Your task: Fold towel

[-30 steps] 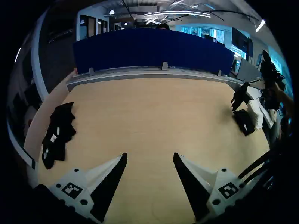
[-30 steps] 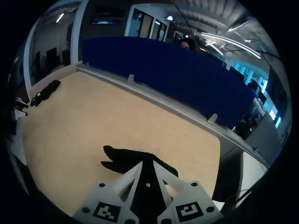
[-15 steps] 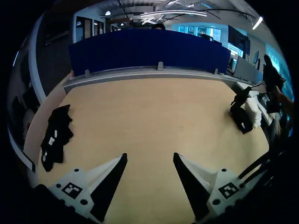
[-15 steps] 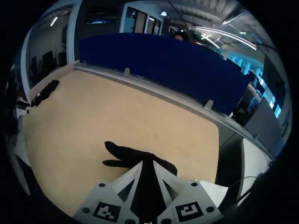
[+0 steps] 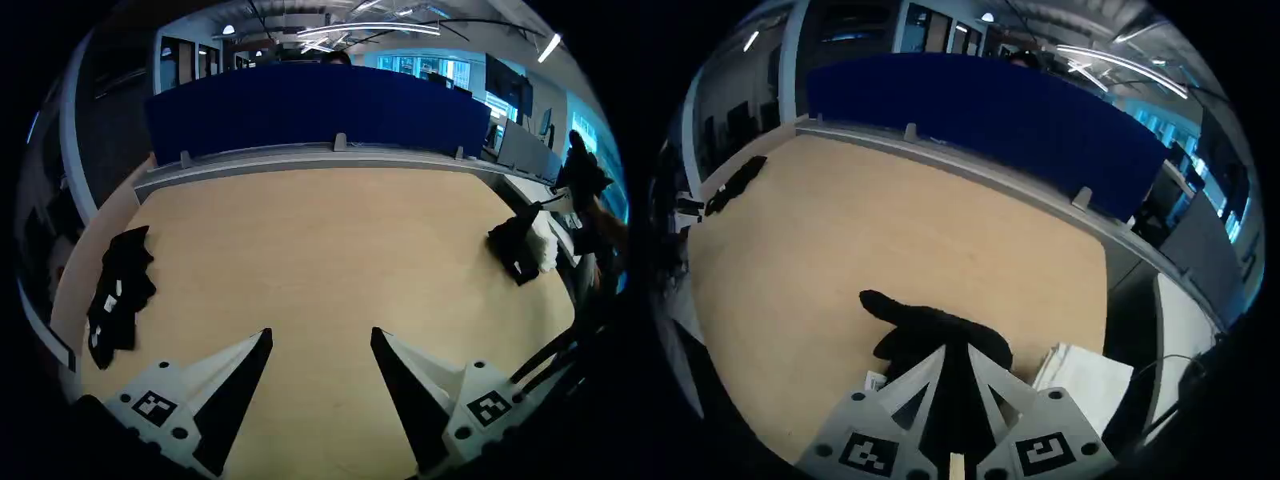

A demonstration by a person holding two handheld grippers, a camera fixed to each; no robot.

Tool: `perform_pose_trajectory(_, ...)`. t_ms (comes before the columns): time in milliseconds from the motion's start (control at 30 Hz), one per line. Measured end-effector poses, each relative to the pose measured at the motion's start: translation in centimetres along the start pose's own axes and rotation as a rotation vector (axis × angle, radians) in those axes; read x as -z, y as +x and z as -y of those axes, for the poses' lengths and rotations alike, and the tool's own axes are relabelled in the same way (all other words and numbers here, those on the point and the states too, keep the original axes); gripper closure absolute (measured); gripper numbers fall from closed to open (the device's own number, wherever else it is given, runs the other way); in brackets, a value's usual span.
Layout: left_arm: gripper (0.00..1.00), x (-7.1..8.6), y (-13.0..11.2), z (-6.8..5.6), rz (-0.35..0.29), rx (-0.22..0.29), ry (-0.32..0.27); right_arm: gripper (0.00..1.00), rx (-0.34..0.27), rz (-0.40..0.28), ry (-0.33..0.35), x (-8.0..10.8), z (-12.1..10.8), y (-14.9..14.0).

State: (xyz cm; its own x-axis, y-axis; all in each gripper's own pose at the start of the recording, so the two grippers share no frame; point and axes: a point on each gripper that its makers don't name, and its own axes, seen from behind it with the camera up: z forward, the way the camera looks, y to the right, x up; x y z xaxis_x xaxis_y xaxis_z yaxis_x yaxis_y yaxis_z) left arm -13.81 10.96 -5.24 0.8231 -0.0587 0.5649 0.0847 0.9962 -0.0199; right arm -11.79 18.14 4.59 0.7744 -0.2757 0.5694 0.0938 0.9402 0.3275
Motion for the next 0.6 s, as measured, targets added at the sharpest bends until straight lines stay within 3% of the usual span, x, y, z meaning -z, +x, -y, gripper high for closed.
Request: perform_pose_trajectory(600, 0.09, 0.1, 0.3, -0.1, 0.001, -0.016, -0.01, 0.96, -0.069, 0.072, -0.054, 1.0, -1.1, -6.0)
